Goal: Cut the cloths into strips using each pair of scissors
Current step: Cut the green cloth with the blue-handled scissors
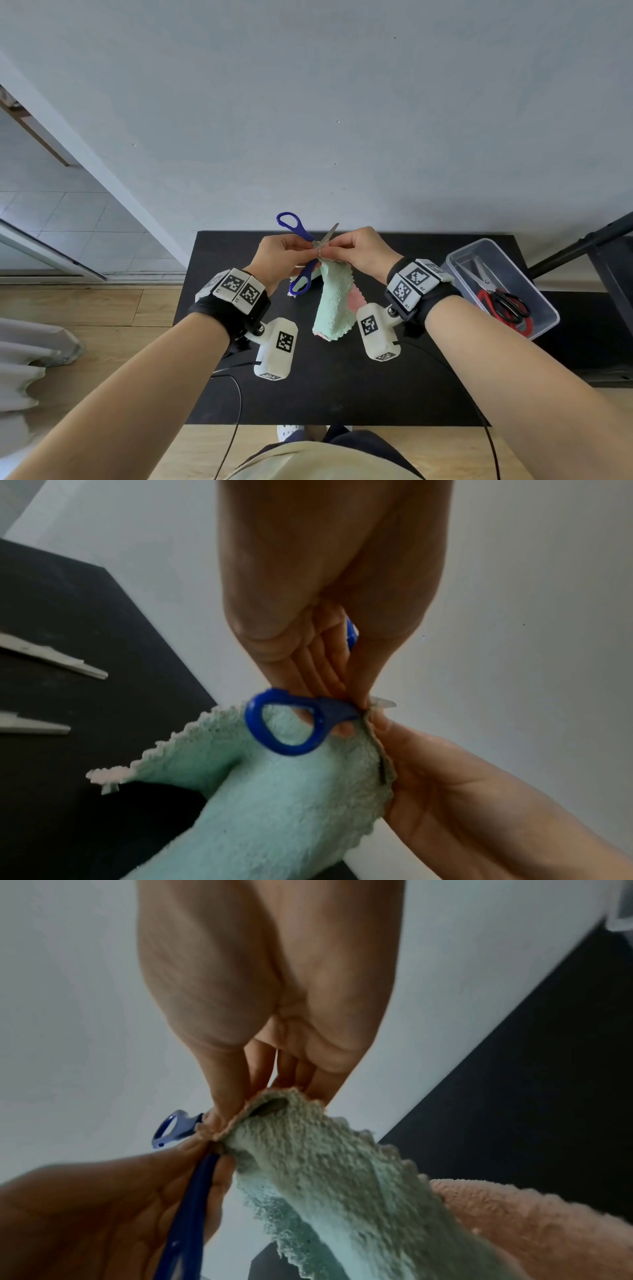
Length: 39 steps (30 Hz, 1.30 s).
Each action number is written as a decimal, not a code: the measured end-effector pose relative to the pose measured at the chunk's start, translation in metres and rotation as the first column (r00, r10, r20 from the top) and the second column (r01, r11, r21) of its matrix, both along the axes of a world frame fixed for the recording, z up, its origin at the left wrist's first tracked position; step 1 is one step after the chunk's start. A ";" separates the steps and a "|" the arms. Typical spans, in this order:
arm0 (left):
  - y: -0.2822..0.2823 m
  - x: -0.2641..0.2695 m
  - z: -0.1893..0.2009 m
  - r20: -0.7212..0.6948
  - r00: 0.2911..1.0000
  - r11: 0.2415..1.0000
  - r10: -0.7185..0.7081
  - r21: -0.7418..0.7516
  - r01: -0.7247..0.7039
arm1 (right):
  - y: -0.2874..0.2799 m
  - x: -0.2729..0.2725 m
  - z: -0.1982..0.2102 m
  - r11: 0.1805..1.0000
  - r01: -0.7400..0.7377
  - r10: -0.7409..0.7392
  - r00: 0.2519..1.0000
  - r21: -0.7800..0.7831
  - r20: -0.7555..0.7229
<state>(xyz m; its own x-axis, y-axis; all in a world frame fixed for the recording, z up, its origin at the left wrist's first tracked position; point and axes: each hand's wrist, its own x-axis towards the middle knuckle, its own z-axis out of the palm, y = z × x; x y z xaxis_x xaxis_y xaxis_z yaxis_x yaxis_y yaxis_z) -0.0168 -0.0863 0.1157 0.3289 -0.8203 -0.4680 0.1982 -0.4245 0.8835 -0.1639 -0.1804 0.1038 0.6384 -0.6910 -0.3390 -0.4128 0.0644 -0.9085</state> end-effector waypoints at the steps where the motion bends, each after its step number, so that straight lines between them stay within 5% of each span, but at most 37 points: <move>1: 0.000 -0.001 -0.001 -0.006 1.000 1.000 0.013 0.000 -0.013 | 0.000 0.000 0.001 0.999 -0.012 0.012 1.000 -0.035 -0.022; 14: 0.001 0.011 0.000 -0.040 0.989 0.989 0.146 0.030 -0.144 | -0.015 -0.017 -0.007 0.994 -0.043 0.026 0.988 -0.104 -0.154; 20: 0.010 0.026 -0.003 0.048 0.995 0.987 -0.090 0.139 0.082 | -0.029 -0.025 -0.003 0.987 0.099 -0.105 0.994 -0.130 -0.038; 31: 0.007 0.023 0.002 0.198 0.928 0.937 -0.317 0.215 0.274 | -0.019 -0.001 0.011 0.946 -0.314 0.295 0.937 -0.083 -0.187; 39: 0.002 0.019 0.004 0.265 0.906 0.940 -0.329 0.178 0.289 | -0.009 0.010 0.017 0.937 -0.338 0.306 0.914 -0.086 -0.265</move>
<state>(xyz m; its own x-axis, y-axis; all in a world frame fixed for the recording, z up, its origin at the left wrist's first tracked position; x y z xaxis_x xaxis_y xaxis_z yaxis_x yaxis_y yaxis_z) 0.0024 -0.0842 0.1202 0.2047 -0.8399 -0.5027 -0.2148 -0.5396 0.8141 -0.1535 -0.1889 0.1204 0.7423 -0.5093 -0.4355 -0.6011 -0.2188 -0.7686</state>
